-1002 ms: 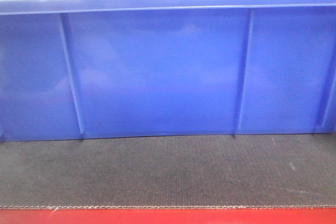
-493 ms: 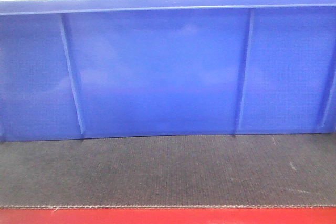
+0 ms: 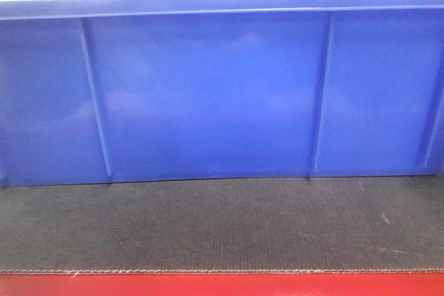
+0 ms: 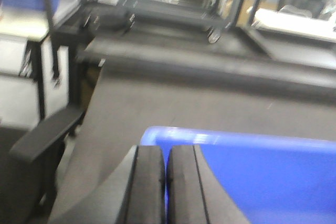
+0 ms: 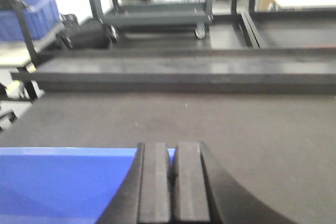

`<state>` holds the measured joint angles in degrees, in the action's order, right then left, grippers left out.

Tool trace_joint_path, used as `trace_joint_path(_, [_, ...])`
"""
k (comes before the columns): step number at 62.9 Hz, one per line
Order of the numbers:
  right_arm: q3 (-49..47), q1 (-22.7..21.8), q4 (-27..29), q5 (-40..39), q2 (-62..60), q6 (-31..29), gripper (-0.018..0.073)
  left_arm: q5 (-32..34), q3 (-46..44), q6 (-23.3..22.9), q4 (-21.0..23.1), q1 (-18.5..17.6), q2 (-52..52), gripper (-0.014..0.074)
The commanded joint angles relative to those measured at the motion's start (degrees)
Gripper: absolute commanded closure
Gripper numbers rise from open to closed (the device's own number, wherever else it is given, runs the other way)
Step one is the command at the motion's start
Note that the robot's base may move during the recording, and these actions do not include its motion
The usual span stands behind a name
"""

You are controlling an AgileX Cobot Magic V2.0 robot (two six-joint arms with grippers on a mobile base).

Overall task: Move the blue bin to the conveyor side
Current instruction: 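Open both grippers and release the blue bin rim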

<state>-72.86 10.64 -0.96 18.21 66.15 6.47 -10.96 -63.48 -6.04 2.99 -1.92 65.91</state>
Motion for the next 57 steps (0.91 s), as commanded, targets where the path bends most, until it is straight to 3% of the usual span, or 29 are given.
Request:
trace_joint_path(1, [6.50, -0.26, 0.21, -5.88, -3.94, -0.52, 0.0646, 3.50, 5.88, -0.25, 0.79, 0.63, -2.95, 0.0585])
trace_joint_path(10, [17.00, -0.26, 0.09, -6.79, -10.57, -0.52, 0.0646, 9.01, 17.38, -0.25, 0.79, 0.63, -10.16, 0.0585])
trace_joint_path(31, [39.56, -0.26, -0.01, -13.58, -28.79, -0.52, 0.0646, 8.91, 33.05, -0.25, -2.28, 0.63, -26.41, 0.0585])
trace_joint_path(57, [53.85, -0.26, -0.01, -12.17, -50.86, -0.52, 0.0648, 8.80, 46.86, -0.25, -2.28, 0.63, -44.84, 0.0585])
